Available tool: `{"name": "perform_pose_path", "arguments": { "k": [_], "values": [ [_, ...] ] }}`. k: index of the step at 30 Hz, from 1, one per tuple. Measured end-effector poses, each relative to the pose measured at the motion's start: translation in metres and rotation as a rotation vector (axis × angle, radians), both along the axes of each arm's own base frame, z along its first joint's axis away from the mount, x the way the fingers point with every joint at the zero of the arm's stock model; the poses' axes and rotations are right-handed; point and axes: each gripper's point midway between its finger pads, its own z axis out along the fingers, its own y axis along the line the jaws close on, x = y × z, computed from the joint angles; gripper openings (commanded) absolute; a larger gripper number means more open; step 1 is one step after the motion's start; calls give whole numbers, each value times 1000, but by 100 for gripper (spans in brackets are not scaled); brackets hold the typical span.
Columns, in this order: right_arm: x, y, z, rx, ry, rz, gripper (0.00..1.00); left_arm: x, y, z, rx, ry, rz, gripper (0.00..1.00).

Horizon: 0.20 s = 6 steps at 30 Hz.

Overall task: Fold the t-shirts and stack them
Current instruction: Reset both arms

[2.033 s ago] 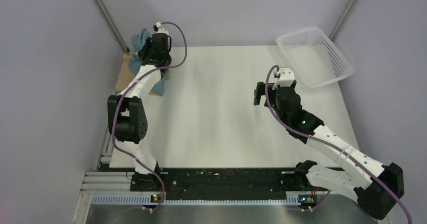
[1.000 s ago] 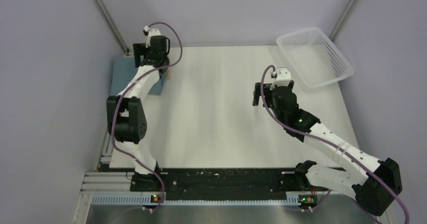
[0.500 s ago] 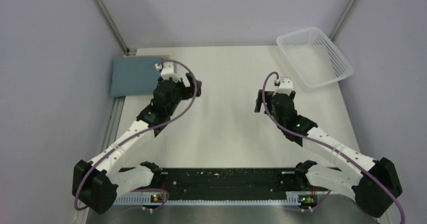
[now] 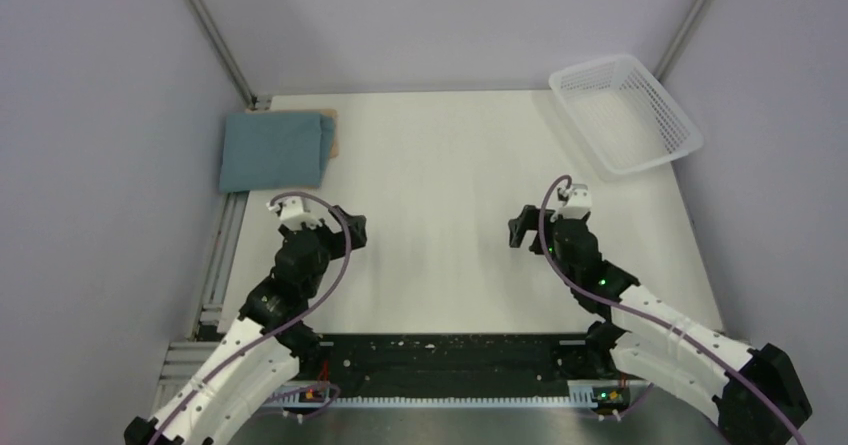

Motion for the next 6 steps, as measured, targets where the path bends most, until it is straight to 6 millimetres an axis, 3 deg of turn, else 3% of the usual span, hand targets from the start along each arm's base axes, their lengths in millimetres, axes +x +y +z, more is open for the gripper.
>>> {"name": "perform_pose_path", "arguments": {
  "k": [6],
  "values": [
    [0,-4,24,45,-75,-18,99,-4,10,1,-1,-1,45,99]
  ]
}}
